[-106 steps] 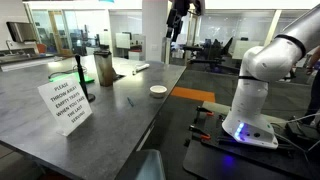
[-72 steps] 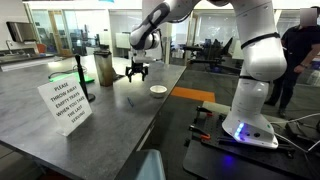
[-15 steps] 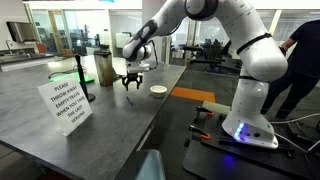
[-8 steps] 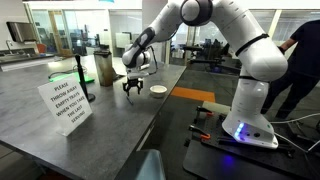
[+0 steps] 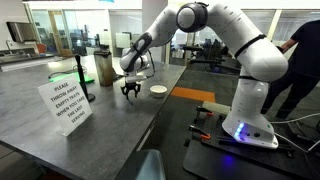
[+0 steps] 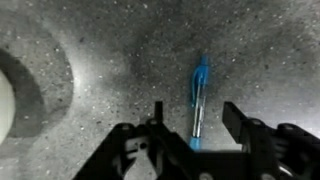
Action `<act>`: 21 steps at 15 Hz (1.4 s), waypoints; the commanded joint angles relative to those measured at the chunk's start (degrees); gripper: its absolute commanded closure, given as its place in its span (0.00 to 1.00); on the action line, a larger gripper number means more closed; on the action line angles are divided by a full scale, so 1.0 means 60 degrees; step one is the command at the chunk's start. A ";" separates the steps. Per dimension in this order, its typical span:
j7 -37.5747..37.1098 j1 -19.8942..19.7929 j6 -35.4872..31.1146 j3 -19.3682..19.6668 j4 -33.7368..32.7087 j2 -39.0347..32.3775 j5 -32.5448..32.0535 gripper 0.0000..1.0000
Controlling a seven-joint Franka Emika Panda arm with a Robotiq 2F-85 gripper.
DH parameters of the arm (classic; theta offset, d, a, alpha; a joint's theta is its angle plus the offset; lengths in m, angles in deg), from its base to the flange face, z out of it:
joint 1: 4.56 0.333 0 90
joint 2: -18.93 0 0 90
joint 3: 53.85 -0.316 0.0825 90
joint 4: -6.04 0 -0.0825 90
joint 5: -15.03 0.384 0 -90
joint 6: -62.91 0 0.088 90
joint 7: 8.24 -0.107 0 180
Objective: Pick the pen on the table and put it in the bowl
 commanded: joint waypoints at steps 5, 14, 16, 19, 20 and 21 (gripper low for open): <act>-0.0512 0.0267 0.0231 0.0140 -0.0697 -0.0643 -0.0067 0.67; -0.0464 0.0107 0.0039 0.0223 -0.0445 -0.0138 0.0052 0.96; -0.0492 0.0016 -0.0062 0.0333 -0.0147 0.0213 0.0087 0.96; -0.0422 -0.0301 -0.0099 0.0557 0.0370 0.0850 0.0103 0.96; -0.0395 -0.0416 -0.0096 0.0676 0.0593 0.1105 0.0059 0.96; -0.0347 -0.0560 -0.0078 0.0750 0.0803 0.1360 0.0072 0.96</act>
